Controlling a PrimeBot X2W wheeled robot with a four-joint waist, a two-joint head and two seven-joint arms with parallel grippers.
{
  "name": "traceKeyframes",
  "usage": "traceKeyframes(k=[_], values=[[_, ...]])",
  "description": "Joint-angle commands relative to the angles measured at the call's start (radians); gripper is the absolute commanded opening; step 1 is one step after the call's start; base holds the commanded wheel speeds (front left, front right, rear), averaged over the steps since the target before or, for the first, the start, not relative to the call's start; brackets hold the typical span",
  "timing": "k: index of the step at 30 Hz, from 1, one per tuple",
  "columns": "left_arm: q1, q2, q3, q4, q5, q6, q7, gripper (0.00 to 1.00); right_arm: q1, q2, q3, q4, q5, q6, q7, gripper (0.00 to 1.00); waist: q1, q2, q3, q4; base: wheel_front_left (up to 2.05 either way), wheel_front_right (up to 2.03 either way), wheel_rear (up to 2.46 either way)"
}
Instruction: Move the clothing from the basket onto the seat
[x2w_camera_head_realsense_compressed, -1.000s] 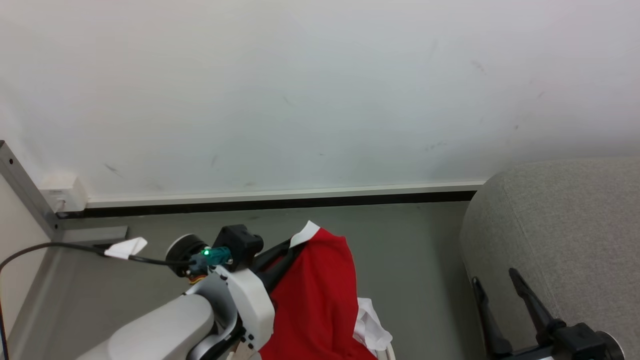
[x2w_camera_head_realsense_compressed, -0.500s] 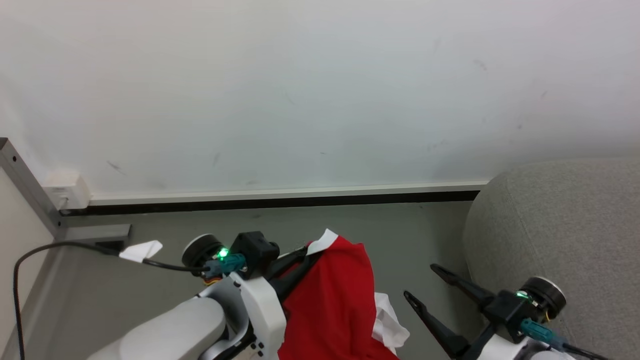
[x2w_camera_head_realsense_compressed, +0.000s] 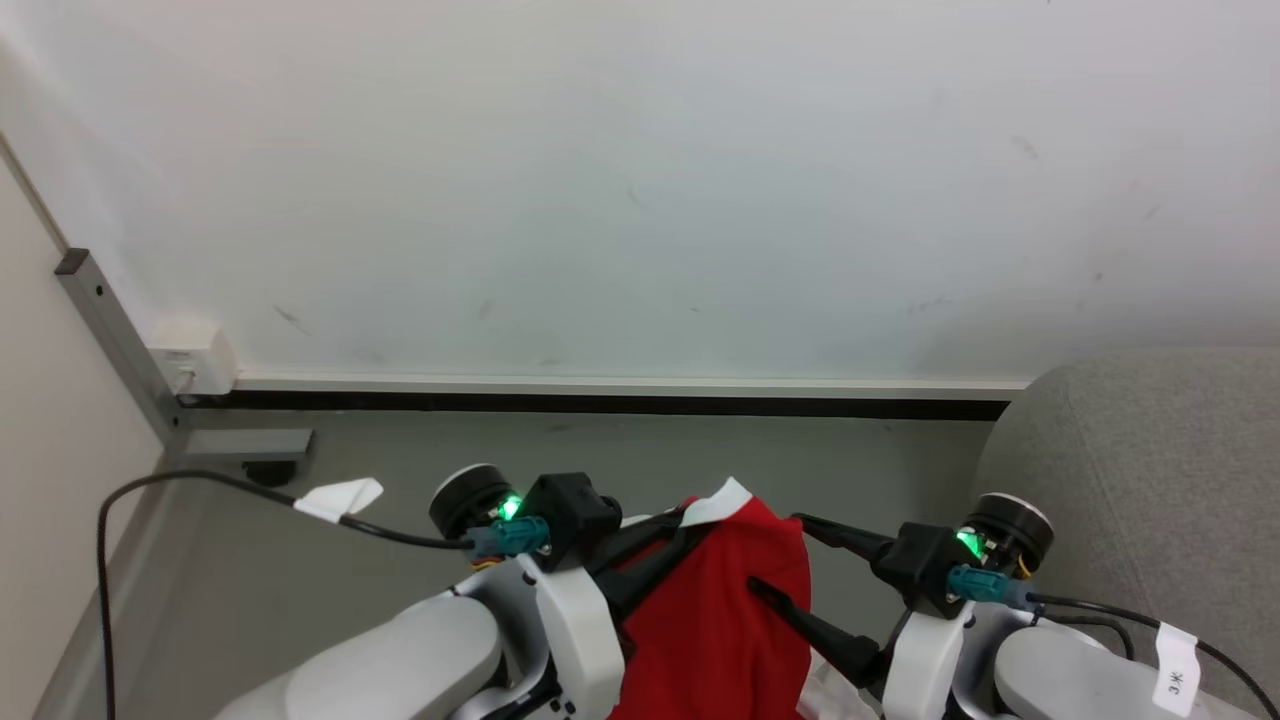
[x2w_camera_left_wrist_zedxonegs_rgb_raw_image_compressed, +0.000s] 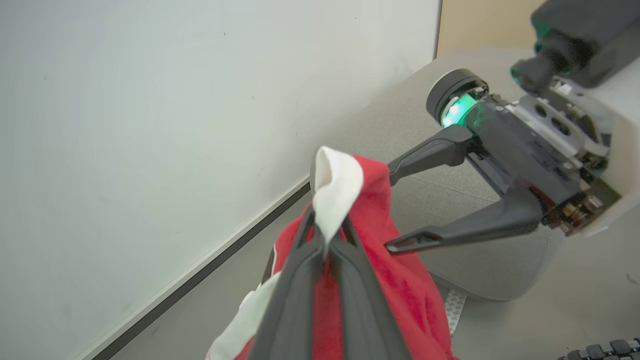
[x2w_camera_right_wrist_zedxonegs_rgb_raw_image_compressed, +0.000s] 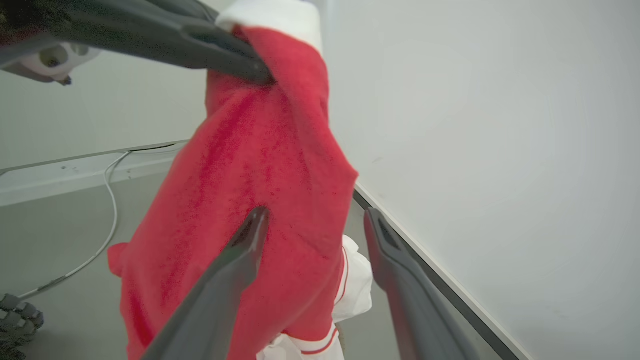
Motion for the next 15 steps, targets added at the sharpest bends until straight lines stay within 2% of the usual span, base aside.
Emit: traceKeyframes(k=[1, 6, 13, 14, 15], values=[[-0.010, -0.002, 0.000, -0.008, 0.011, -0.004, 0.001, 0.00, -0.013, 0.013, 0.012, 0.008, 0.011, -0.002, -0.008, 1.00, 0.0000, 0.0000, -0.003, 0.008, 0.00, 0.00, 0.00], [-0.016, -0.016, -0.002, -0.033, 0.006, -0.014, 0.001, 0.00, -0.030, 0.061, 0.040, 0.042, 0.072, -0.002, 0.003, 1.00, 0.0000, 0.0000, -0.010, 0.027, 0.00, 0.00, 0.00], [-0.022, -0.027, 0.002, -0.050, -0.009, -0.017, 0.002, 0.00, 0.012, 0.124, 0.043, 0.103, 0.082, -0.002, 0.008, 1.00, 0.0000, 0.0000, -0.014, 0.046, 0.00, 0.00, 0.00], [-0.022, -0.026, 0.002, -0.051, -0.011, -0.018, 0.002, 0.00, 0.014, 0.132, 0.043, 0.112, 0.081, -0.002, 0.000, 0.42, 0.0000, 0.0000, -0.015, 0.047, 0.00, 0.00, 0.00], [-0.022, -0.024, 0.002, -0.051, -0.012, -0.017, 0.003, 0.00, 0.021, 0.140, 0.043, 0.116, 0.087, -0.002, -0.006, 0.00, 0.0000, 0.0000, -0.014, 0.049, 0.00, 0.00, 0.00]])
